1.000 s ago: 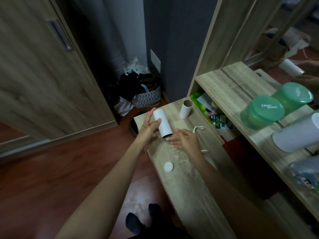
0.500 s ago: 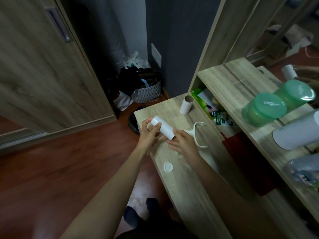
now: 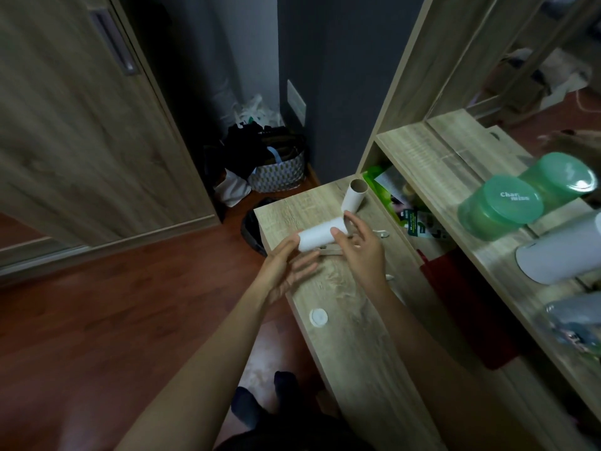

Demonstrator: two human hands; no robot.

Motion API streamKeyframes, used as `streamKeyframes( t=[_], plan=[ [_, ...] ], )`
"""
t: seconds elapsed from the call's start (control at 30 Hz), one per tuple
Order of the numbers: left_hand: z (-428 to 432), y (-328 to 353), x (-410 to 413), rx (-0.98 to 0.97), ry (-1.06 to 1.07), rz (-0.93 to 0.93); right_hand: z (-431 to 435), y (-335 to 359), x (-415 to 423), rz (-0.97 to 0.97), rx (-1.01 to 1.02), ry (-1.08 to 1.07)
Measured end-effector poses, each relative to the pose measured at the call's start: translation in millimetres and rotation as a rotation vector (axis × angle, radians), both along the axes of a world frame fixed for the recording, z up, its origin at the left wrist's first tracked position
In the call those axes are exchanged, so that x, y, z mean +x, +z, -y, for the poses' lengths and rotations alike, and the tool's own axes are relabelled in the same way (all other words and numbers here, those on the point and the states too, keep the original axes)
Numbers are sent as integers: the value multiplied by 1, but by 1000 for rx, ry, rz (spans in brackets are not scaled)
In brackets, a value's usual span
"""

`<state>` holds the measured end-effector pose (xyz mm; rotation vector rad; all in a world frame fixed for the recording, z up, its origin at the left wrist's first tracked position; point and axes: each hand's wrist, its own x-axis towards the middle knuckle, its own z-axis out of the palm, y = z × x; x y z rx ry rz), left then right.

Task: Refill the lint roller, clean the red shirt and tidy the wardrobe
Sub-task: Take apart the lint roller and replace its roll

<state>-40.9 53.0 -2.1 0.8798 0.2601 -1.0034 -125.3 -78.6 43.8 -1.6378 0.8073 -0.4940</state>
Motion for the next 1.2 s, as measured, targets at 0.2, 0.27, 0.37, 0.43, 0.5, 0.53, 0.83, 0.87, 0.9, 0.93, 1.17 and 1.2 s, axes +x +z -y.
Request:
streamKeyframes(
  t=[0.2, 0.27, 0.37, 0.43, 0.5, 0.53, 0.83, 0.87, 0.9, 0.93, 1.17, 1.2],
  plan=[
    [1, -8, -1, -58, 44, -115, 1, -1, 2, 11, -229, 142],
    [1, -10, 0, -62, 62, -121, 1, -1, 2, 14, -161, 102],
    [0, -13, 4, -61, 80, -156, 5, -5, 1, 12, -67, 44],
    [0, -17, 5, -42, 61, -152, 8, -7, 1, 10, 98, -30],
    [0, -25, 3, 58, -8, -54, 11, -8, -2, 38, 277, -111],
    [1, -30, 1, 148, -58, 30, 13, -7, -3, 41, 320, -145],
    [2, -47, -10, 795, -270, 814, 23, -16, -18, 30, 461, -236],
    [4, -48, -10, 795, -299, 876, 23, -16, -19, 32, 466, -238],
    [4, -49, -10, 792, -322, 915, 24, -15, -20, 31, 468, -241],
    [4, -50, -10, 790, -332, 948, 24, -15, -20, 31, 470, -246],
    [-19, -47, -31, 627, -358, 1330, 26, -15, -20, 27, 466, -264],
    [-25, -51, -36, 584, -451, 1402, 26, -16, -19, 26, 463, -262]
  ],
)
